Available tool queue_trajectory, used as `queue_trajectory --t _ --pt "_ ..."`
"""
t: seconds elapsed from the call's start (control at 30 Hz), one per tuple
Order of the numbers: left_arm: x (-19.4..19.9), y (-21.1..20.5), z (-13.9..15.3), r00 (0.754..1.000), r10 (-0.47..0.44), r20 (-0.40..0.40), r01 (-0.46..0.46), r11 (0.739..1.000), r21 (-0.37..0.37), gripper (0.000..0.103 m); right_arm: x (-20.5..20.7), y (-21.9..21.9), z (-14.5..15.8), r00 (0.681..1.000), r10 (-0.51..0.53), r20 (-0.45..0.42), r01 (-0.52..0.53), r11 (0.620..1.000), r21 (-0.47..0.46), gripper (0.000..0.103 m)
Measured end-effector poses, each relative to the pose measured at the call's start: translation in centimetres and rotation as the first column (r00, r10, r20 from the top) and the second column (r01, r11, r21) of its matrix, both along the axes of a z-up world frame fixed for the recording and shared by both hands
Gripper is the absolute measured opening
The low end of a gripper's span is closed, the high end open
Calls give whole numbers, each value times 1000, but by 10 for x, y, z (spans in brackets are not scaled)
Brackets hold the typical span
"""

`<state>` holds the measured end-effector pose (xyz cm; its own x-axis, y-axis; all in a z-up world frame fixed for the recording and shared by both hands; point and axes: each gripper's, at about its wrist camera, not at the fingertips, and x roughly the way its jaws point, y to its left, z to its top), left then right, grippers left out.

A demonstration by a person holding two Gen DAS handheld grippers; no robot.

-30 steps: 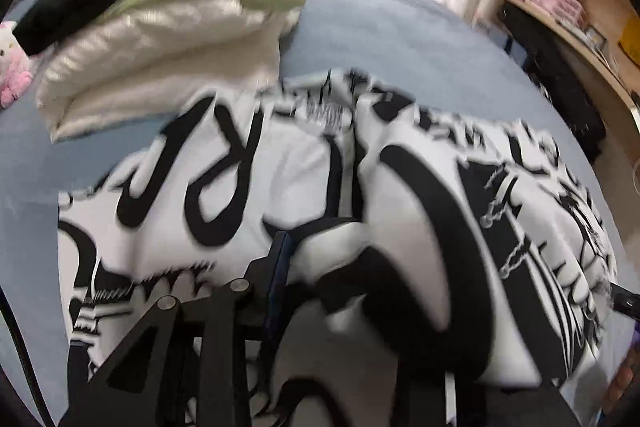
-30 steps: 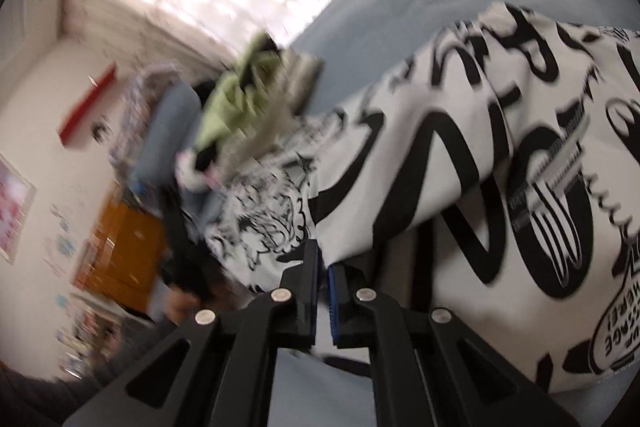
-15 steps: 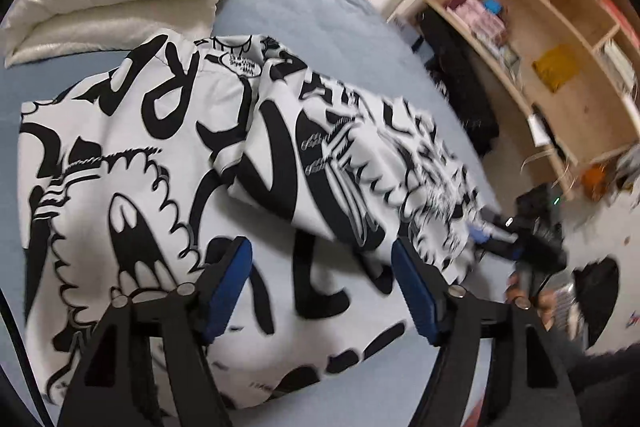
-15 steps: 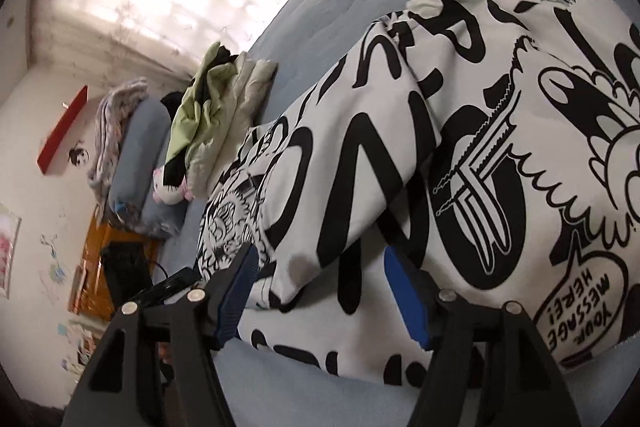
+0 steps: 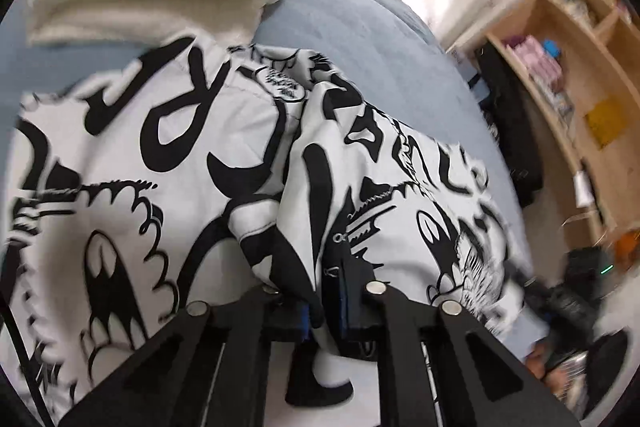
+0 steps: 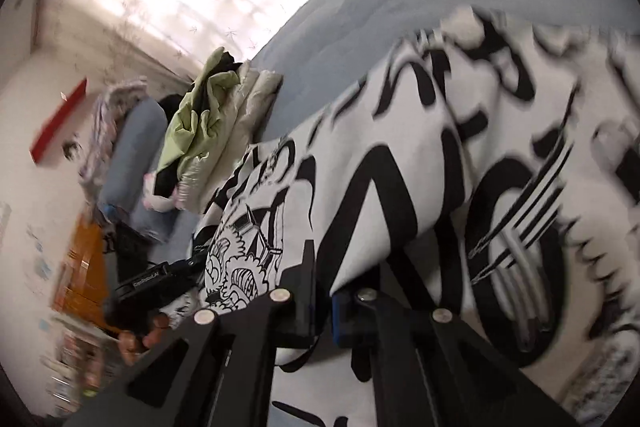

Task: Fold large clothes
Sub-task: 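Open both tools and lift them off the folded jacket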

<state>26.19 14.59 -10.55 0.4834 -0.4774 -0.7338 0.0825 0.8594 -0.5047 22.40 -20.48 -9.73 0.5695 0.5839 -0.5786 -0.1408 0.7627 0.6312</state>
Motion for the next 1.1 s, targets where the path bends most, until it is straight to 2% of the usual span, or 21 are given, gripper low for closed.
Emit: queue_trajectory --t 0.1,0.17,0.2,0.27,0.37,0.4,0.5,0.57,0.6,0.63,0.67,0.73,0.77,0.87,0.93,1.1 --pt "-16 -17 6 999 -19 39 14 992 122 7 -14 -6 18 998 -12 54 17 994 -105 2" --pt "-23 -29 -8 999 -33 31 26 976 215 7 -16 -4 5 1000 -5 19 9 982 -188 2" --pt "-23 -33 -18 999 -39 12 35 970 240 7 -14 -1 -12 999 -3 -35 -6 972 -233 2" --pt "-26 -42 -30 999 -31 14 26 961 275 7 -13 4 -41 993 2 -116 -31 967 -251 2" --pt "-28 -54 -28 998 -34 50 14 935 354 9 -19 9 -35 997 -14 -78 -9 959 -284 2" --pt "-28 -56 -26 998 -29 50 9 930 367 14 -20 9 -31 997 -21 -71 -1 957 -289 4" --pt "-29 -54 -17 999 -9 39 -7 928 371 26 -23 6 -18 996 -52 -75 27 954 -297 6" --pt "-35 -47 -4 999 18 45 -34 930 366 37 -27 2 -8 995 -72 -74 47 955 -292 7" --pt "-38 -44 2 998 36 53 -53 928 368 46 -29 0 -4 995 -78 -69 54 955 -291 8" --pt "-44 -37 10 996 61 70 -83 923 375 48 -31 0 2 995 -82 -57 62 954 -292 12" --pt "-52 -28 20 990 88 106 -122 919 375 49 -34 0 7 996 -85 -41 69 953 -294 16" --pt "-61 -22 35 981 111 158 -162 920 356 49 -39 2 15 996 -90 -2 85 950 -301 33" --pt "-62 -22 44 975 117 187 -176 924 339 49 -39 7 21 996 -82 25 86 949 -302 36" --pt "-61 -26 56 968 98 230 -165 941 296 48 -28 27 32 997 -28 74 48 958 -284 38" --pt "-53 -42 60 971 69 229 -137 944 299 48 -10 50 35 996 8 89 17 959 -284 38" --pt "-21 -85 37 979 19 204 -79 955 286 45 32 89 27 993 51 108 -15 951 -308 38"
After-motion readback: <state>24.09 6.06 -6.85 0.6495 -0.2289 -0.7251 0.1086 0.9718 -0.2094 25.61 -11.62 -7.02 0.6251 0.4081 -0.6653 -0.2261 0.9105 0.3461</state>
